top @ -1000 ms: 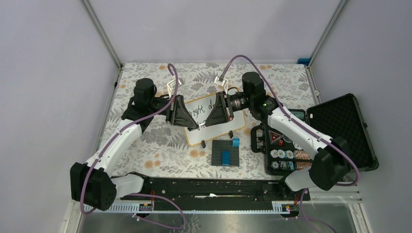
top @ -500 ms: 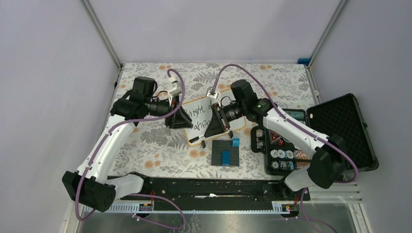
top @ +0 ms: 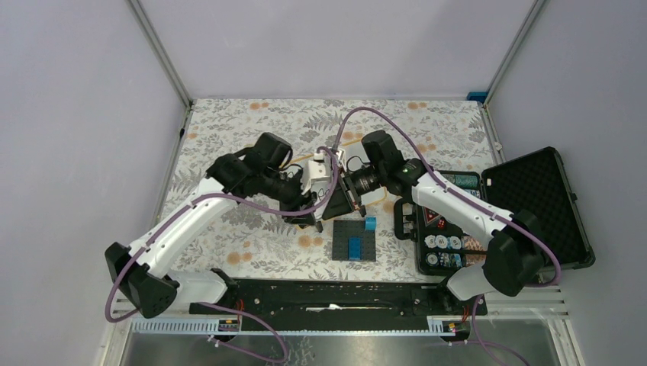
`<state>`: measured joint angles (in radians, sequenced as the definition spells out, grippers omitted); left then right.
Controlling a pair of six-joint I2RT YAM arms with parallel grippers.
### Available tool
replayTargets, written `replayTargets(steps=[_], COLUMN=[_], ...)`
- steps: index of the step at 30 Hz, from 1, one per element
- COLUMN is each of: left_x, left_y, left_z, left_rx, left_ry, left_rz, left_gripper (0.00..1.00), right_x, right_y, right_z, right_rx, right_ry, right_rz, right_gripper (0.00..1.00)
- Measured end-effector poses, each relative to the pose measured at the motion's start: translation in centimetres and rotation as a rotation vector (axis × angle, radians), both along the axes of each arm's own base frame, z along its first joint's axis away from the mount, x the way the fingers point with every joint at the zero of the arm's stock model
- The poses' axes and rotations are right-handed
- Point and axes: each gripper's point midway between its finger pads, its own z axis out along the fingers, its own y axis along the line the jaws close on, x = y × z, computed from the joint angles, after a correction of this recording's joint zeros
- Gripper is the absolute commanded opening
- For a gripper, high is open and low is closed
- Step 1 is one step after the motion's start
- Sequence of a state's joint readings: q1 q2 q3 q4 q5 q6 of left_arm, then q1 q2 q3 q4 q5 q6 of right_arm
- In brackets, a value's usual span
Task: Write a sentence on the whiteboard
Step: Pass from the right arm to the left, then put down the whiteboard marker at the center of the board.
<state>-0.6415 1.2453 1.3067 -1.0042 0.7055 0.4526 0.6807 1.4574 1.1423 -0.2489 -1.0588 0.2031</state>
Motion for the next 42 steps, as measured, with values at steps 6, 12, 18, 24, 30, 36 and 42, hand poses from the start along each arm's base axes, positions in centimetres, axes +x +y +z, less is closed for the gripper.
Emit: replayTargets(steps=[6,12,18,24,30,36,42], left_x=[-0.6,-0.7,0.4,2.8,8.5,13.8,13.6], left_y=[-1.3,-1.4,-0.8,2.9,9.5,19.5,21.6], left_z=[-1.8,-1.9,-2.2,-2.8,-2.0,-2.0,-7.9], left_rx=[0.064,0.077,0.053,0.045,-0.015,-0.024,0.111], left_ry=[0.025,0.048,0.041,0.069,0.098,0.027,0.068], left_rz=[-0.031,-0.006,0.042,0.208,0.533,0.913,0.926], left_gripper=[0.22,0.0,0.0,0.0,0.0,0.0,0.0], right_x=[0.0,0.3,1.6,7.1,10.7,11.8,11.7], right_y=[0.0,0.1,-0.5,-3.0,-6.1,-8.8,-10.4], right_z=[-0.2,-0.4,0.2,3.2,5.1,5.7,2.9], right_rx=[0.001,0.003,0.009,0.061,0.091,0.103,0.029], right_ry=[0.01,0.002,0.02,-0.011,-0.05,-0.095,-0.152], right_rz=[-0.002,-0.015,-0.058,-0.216,-0.347,-0.428,-0.472], right_gripper=[0.0,0.12,0.56,0.93,1.0,1.0,1.0])
